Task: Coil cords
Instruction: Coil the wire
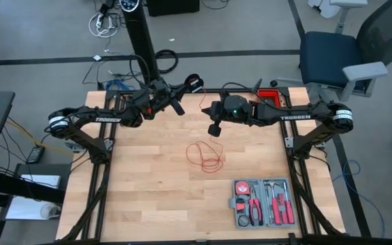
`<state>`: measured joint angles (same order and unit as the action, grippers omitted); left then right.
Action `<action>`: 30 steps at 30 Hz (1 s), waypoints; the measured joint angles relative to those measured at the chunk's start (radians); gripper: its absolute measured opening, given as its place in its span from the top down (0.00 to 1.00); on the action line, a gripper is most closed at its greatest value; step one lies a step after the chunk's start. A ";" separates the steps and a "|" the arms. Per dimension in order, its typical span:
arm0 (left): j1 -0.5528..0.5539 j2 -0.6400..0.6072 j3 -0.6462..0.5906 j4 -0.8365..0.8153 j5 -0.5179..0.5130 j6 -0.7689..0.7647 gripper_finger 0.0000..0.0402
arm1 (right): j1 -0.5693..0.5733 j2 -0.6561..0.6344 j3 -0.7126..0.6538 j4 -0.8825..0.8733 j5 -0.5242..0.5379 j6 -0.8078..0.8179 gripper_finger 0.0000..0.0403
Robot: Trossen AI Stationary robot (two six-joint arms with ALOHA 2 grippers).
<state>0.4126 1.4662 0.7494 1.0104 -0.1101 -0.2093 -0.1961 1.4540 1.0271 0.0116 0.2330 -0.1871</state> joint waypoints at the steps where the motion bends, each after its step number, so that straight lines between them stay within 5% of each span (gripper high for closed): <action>1: 0.000 0.000 0.000 0.000 0.000 0.000 1.00 | 0.001 0.000 0.000 0.014 -0.003 -0.003 1.00; 17: 0.000 0.000 0.000 0.071 0.072 -0.138 1.00 | -0.026 0.000 0.000 -0.009 0.009 -0.135 1.00; 30: -0.002 0.000 0.000 0.063 -0.011 -0.241 1.00 | 0.031 0.000 0.000 0.048 0.001 -0.233 1.00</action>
<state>0.4109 1.4662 0.7494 1.0729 -0.1206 -0.4507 -0.1646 1.4544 1.0267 0.0592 0.2343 -0.4203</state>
